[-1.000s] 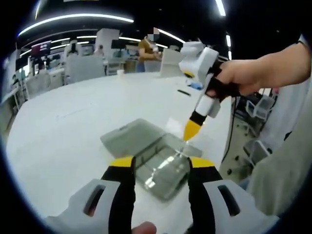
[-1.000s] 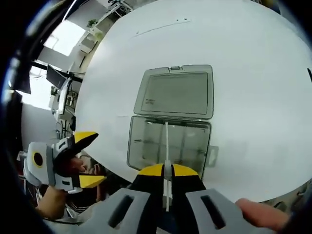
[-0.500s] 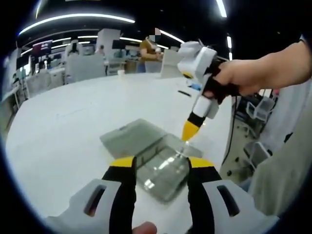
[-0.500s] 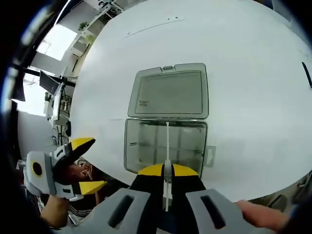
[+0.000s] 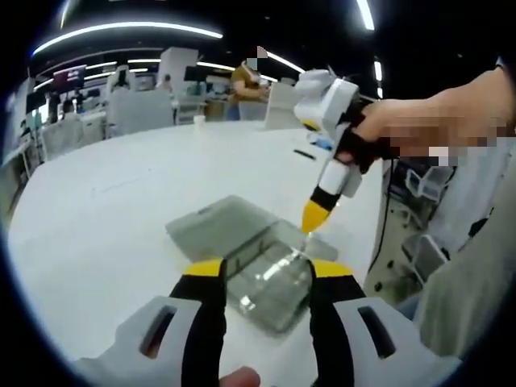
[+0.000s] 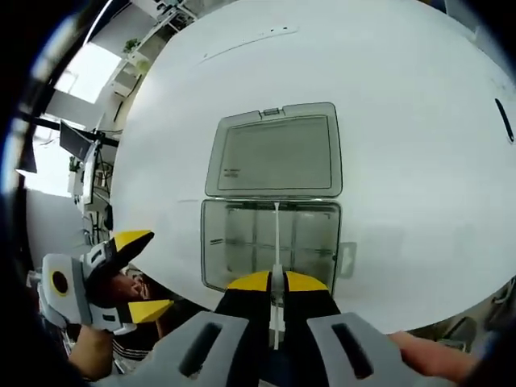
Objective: Insert the divider into the dual guide fixture by aligning both edges with the guide slots and pushing it downward to the bottom, including one-sided entry, uneven engagement, binding, and posture correction.
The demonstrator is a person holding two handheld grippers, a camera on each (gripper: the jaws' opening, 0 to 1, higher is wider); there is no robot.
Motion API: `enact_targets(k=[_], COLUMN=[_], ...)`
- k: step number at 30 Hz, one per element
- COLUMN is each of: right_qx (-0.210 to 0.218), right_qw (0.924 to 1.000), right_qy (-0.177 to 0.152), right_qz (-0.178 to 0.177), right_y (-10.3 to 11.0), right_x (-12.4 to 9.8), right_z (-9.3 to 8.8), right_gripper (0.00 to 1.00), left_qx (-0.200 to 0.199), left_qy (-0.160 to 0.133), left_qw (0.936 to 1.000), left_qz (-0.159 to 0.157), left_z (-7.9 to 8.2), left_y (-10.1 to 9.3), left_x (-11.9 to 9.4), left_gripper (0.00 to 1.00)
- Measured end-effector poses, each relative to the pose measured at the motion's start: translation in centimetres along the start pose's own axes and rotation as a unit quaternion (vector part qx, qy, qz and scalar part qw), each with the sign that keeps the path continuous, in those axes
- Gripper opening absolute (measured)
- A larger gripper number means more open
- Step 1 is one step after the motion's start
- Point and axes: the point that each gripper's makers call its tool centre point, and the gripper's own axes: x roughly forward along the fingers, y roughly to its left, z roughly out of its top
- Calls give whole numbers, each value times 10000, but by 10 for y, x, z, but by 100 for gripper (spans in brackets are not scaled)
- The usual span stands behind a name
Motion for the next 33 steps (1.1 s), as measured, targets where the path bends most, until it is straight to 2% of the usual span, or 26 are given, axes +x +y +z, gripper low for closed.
enact_targets(k=[15, 33], right_qx=[-4, 97], right_qw=[10000, 9999], right_qy=[38, 90], right_qz=[-85, -103], right_y=[1, -7], right_x=[7, 16], right_z=[-3, -2], right_gripper=[0, 0], left_qx=[12, -63], left_qy=[-39, -34], left_qw=[10000, 10000], left_qz=[-57, -33], left_z=[-1, -6], left_y=[5, 5], left_x=[-3, -5], left_gripper=[36, 35])
